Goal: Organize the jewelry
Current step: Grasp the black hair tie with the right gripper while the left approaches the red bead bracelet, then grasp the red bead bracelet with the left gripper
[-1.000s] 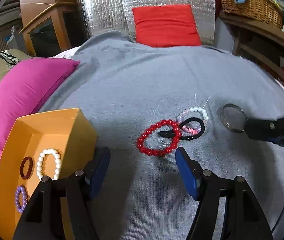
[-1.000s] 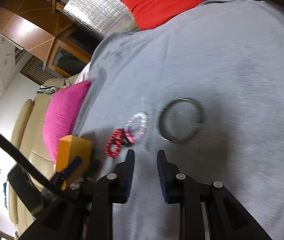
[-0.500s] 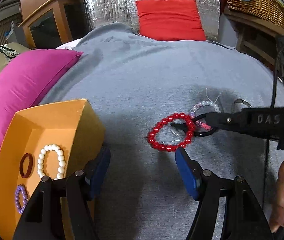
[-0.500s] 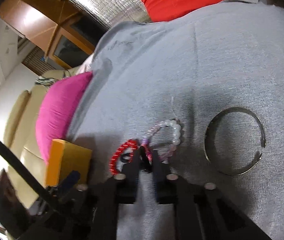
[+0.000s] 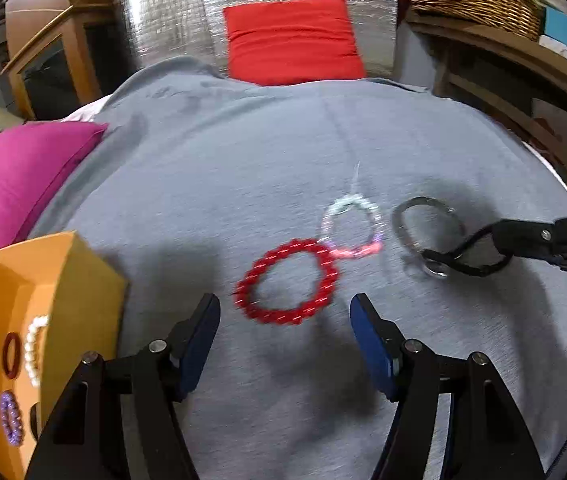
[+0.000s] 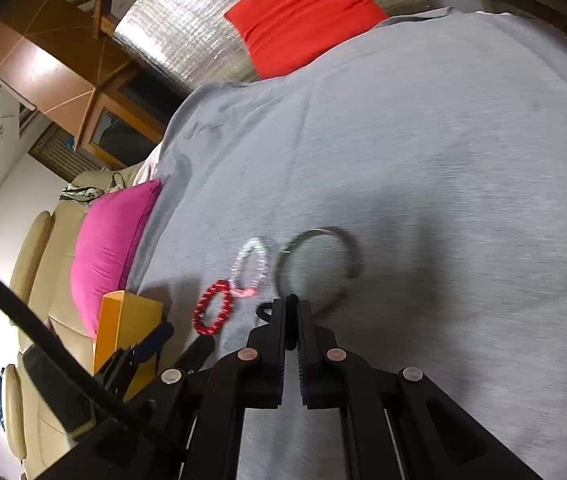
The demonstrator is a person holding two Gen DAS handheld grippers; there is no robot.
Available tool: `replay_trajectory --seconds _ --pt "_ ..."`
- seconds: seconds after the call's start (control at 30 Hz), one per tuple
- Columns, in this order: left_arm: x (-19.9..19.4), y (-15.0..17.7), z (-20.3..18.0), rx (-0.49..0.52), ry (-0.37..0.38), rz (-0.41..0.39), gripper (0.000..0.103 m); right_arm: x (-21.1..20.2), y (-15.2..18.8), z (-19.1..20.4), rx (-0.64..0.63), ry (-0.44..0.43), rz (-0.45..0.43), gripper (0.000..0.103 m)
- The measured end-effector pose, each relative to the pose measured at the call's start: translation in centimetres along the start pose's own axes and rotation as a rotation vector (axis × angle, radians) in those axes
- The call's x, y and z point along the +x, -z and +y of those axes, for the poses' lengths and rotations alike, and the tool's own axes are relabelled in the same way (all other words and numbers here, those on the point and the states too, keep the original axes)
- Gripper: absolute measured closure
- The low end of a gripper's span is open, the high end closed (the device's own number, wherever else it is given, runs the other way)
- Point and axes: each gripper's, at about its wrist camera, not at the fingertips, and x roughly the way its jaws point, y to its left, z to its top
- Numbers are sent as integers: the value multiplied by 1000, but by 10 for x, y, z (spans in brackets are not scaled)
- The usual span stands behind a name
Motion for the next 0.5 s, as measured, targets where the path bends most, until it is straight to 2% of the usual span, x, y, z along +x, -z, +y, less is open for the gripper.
replay_trajectory --seconds 0.1,0.3,0.37,0.4,0.47,0.5 --pt "7 -3 -5 12 -3 -13 30 -12 1 -13 20 11 5 97" --pt "27 -4 0 -35 35 22 31 -16 5 -39 66 40 31 97" --pt "29 -4 3 -55 93 32 48 -19 5 -45 71 38 31 97" --pt "28 -4 3 -63 106 29 54 -20 5 -46 72 38 28 97" --pt "27 -4 1 -51 108 32 78 -22 5 -46 79 31 21 97" --pt "26 -4 1 -50 118 35 83 -23 4 -46 82 24 18 97"
